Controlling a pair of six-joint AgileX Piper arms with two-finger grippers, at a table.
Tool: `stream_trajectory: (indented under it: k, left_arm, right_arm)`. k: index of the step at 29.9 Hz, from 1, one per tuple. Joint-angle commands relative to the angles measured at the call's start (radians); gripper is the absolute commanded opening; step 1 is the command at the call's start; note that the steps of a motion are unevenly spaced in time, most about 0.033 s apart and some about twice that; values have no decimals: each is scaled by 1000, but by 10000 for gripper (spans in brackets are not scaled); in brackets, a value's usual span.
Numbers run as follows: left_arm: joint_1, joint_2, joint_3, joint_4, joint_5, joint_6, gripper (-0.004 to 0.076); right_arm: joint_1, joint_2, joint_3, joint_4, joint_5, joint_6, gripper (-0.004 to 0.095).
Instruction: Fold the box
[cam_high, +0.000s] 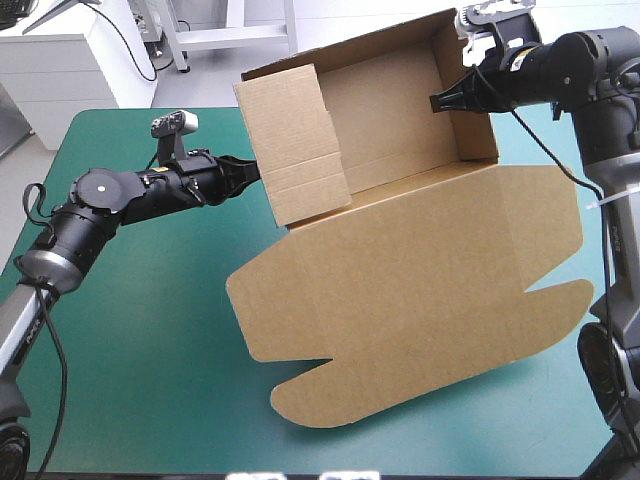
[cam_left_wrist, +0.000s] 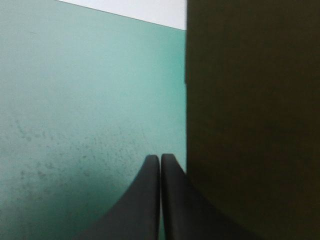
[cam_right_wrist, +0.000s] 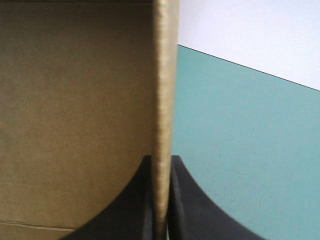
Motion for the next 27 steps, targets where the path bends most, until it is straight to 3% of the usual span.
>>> stream_trajectory:
  k: [1, 6, 13, 20, 23, 27]
  left_arm:
    - [-14, -49, -25, -82, -4, -5, -8]
    - [-14, -51, -25, -124, 19, 3, -8]
    - [-12, -51, -25, -277, 119, 145, -8]
    - [-11, -51, -25, -293, 117, 229, 0]
    - [-11, -51, -25, -296, 128, 229, 74]
    - [-11, -51, -28, -319, 154, 229, 265]
  right_arm:
    - [-5, -40, -30, 3, -63, 10, -2]
    - [-5, -32, -30, -23, -54, 27, -2]
    - [-5, -11, -30, -47, -35, 41, -2]
    - [-5, -7, -30, -53, -32, 41, -2]
    - [-5, -7, -30, -53, -32, 41, -2]
    - [-5, -7, -30, -53, -32, 41, -2]
